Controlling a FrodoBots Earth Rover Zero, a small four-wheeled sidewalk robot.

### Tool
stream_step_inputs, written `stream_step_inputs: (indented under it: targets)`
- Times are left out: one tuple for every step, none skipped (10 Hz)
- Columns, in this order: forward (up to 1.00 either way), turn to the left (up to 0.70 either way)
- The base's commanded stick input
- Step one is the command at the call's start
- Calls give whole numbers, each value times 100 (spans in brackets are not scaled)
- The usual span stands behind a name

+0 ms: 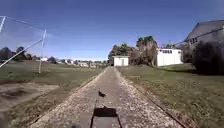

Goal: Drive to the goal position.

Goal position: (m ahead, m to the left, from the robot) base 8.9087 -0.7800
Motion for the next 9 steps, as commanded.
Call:
stream_step_inputs:
  targets:
    - [100,1]
    - [100,0]
    - [100,0]
    - [100,0]
    - [100,0]
    - [100,0]
    - [100,0]
    - [100,0]
    - [100,0]
